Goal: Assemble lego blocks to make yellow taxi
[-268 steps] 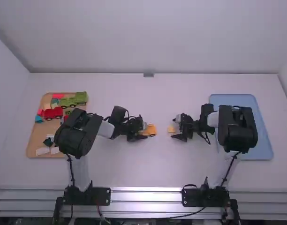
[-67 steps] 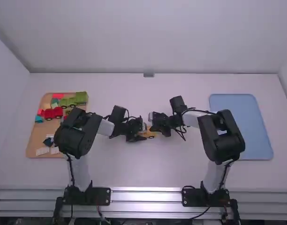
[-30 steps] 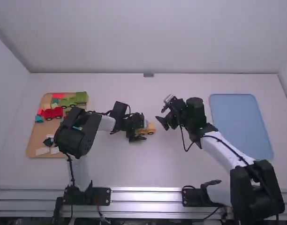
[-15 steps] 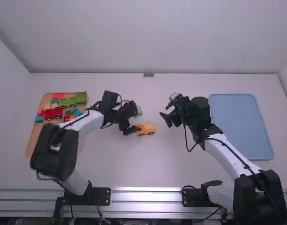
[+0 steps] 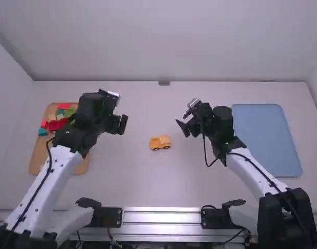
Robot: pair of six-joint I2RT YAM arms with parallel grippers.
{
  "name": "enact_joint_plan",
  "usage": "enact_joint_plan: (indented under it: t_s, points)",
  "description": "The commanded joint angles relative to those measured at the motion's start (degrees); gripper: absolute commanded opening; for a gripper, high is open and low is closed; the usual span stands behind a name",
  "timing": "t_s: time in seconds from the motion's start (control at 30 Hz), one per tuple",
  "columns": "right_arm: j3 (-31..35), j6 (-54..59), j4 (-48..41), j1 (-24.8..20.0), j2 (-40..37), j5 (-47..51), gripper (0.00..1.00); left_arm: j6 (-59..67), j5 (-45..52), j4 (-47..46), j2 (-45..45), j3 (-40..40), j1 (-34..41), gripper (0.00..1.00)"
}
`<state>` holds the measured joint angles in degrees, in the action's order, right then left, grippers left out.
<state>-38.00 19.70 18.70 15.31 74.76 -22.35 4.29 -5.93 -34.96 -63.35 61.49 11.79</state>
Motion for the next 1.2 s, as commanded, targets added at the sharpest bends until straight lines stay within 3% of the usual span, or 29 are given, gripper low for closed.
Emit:
enact_joint_plan:
  t_s: [0.0,0.2,0.33,0.57,0.9,1.03,1.17]
  points:
    - [0.15,-0.42,0.61,0.04,-0.72,-0.09,0.99,-15.72,-15.15,-4.76,2.71,3.32,-0.20,0.99]
    - [0.15,-0.24,1.79,0.04,-0.72,-0.07,0.99,-32.24,-27.85,-23.17,3.63,11.41,-0.85,0.99]
    - [0.15,-0.24,2.75,-0.07,-0.72,-0.02,0.98,-36.44,-26.64,-31.17,3.61,15.72,-4.55,0.99]
    - [0.15,-0.24,4.04,-0.87,-0.72,-0.09,0.99,-38.58,-22.88,-37.42,4.15,20.26,-22.05,0.99]
    - [0.15,-0.42,3.65,-4.48,-0.72,-0.28,0.99,-27.76,-2.80,-31.52,0.00,20.85,-45.97,0.99]
    - [0.15,-0.39,3.67,-4.57,-0.72,-0.26,0.98,-24.11,7.28,-28.37,-6.08,22.64,-48.54,0.99]
    - [0.15,-0.44,3.85,-4.33,-0.72,-0.28,0.99,-23.93,8.24,-27.12,-16.22,28.15,-46.27,0.99]
